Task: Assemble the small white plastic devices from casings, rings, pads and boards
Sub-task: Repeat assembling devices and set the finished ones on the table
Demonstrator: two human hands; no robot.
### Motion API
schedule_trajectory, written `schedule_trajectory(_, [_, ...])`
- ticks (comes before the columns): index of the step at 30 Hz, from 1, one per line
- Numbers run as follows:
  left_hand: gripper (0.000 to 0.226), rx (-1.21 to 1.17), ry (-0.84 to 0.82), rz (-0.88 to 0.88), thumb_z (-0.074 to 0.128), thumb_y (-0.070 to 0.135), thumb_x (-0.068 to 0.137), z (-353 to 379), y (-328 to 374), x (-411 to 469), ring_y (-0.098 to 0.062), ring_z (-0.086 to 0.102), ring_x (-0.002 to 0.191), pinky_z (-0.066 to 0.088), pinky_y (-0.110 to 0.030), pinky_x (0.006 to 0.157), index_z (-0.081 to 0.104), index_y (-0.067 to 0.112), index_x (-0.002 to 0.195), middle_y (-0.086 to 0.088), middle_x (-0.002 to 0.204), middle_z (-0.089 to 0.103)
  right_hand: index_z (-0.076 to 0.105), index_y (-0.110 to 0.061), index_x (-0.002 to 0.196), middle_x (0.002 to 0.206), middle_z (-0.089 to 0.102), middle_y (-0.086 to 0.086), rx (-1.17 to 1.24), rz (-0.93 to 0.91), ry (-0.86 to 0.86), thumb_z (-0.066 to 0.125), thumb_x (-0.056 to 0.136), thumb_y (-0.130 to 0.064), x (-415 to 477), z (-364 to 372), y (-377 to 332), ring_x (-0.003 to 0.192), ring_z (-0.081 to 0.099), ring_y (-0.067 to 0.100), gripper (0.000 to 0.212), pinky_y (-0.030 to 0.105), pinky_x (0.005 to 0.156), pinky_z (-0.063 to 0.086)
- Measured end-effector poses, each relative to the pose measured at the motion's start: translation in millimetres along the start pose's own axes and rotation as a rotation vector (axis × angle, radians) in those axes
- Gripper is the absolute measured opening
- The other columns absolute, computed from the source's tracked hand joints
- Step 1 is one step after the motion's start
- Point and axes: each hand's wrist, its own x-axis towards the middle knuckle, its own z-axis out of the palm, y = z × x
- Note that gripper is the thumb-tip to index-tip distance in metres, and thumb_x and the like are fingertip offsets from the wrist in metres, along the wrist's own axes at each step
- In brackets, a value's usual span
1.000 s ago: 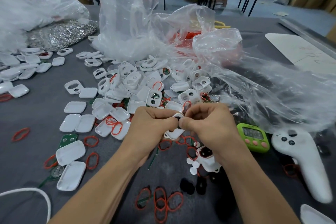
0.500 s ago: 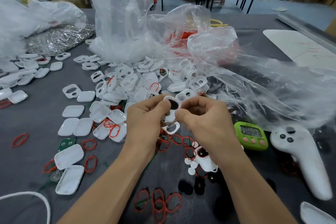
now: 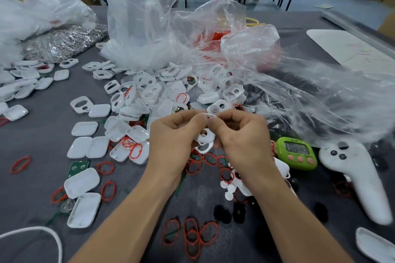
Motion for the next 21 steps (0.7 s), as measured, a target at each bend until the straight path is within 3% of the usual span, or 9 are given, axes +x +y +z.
schedule_trajectory(4, [0.017,-0.036,0.026,-0.049,0.072,0.002,0.088,0.1,-0.7,0.8,-0.021,0.073,0.065,0.058,-0.029,0.057,0.083,0.012,0.080,-0.013,0.077,0.078,0.077,-0.023,0.075,0.055,0.067,0.000,0.016,0.053,-0.012,0.081,0.086,-0.021,0.8,1.5,2.2,0.048,0.060,0.013,0.013,0.027,0.052,0.049])
schedule_trajectory(9, [0.019,0.089,0.035,-0.016,0.074,0.003,0.087,2.5,-4.2,-1.7,-0.026,0.073,0.070,0.061,-0.046,0.071,0.084,0.018,0.080,-0.011,0.076,0.078,0.077,-0.026,0.074,0.057,0.067,-0.003,0.023,0.131,-0.011,0.081,0.084,-0.015,1.1,0.1,4.2,0.048,0.056,0.010,0.015,0.031,0.055,0.047])
schedule_trajectory(11, [0.020,0.144,0.049,0.015,0.074,0.005,0.087,4.5,-4.8,-2.0,-0.023,0.072,0.069,0.060,-0.043,0.068,0.084,0.021,0.080,-0.007,0.074,0.078,0.076,-0.028,0.075,0.057,0.068,-0.004,-0.013,0.111,0.022,0.081,0.083,-0.018,1.0,1.2,5.2,0.049,0.057,0.011,0.014,0.032,0.055,0.048])
schedule_trajectory(13, [0.020,0.212,0.084,0.074,0.074,0.008,0.087,4.6,-6.3,-1.2,-0.015,0.071,0.064,0.058,-0.032,0.061,0.083,0.023,0.077,0.000,0.069,0.077,0.075,-0.034,0.077,0.059,0.070,-0.007,-0.100,0.054,0.050,0.081,0.083,-0.024,0.5,1.7,5.1,0.051,0.060,0.008,0.012,0.028,0.054,0.050])
schedule_trajectory(16, [0.023,0.326,0.114,0.178,0.071,0.014,0.087,4.8,-6.7,-1.2,-0.005,0.072,0.062,0.056,-0.021,0.059,0.082,0.033,0.079,0.012,0.067,0.076,0.076,-0.028,0.075,0.059,0.071,-0.006,-0.111,0.039,0.023,0.077,0.079,-0.030,-0.5,1.0,3.4,0.050,0.062,0.009,0.004,0.028,0.054,0.052])
schedule_trajectory(19, [0.027,0.359,0.013,0.175,0.069,0.020,0.089,2.6,-6.0,-1.8,-0.014,0.074,0.067,0.061,-0.035,0.064,0.080,0.044,0.088,0.011,0.070,0.077,0.078,-0.024,0.075,0.063,0.073,-0.008,-0.138,0.051,0.035,0.077,0.081,-0.020,0.5,0.5,3.8,0.058,0.068,0.010,0.008,0.032,0.059,0.056])
schedule_trajectory(21, [0.026,0.348,-0.074,0.141,0.069,0.020,0.088,1.2,-5.2,-2.1,-0.025,0.075,0.074,0.063,-0.049,0.070,0.081,0.043,0.091,0.006,0.073,0.078,0.079,-0.024,0.075,0.064,0.073,-0.008,-0.141,0.054,0.056,0.078,0.083,-0.013,1.6,-1.8,4.4,0.059,0.068,0.007,0.013,0.027,0.058,0.052])
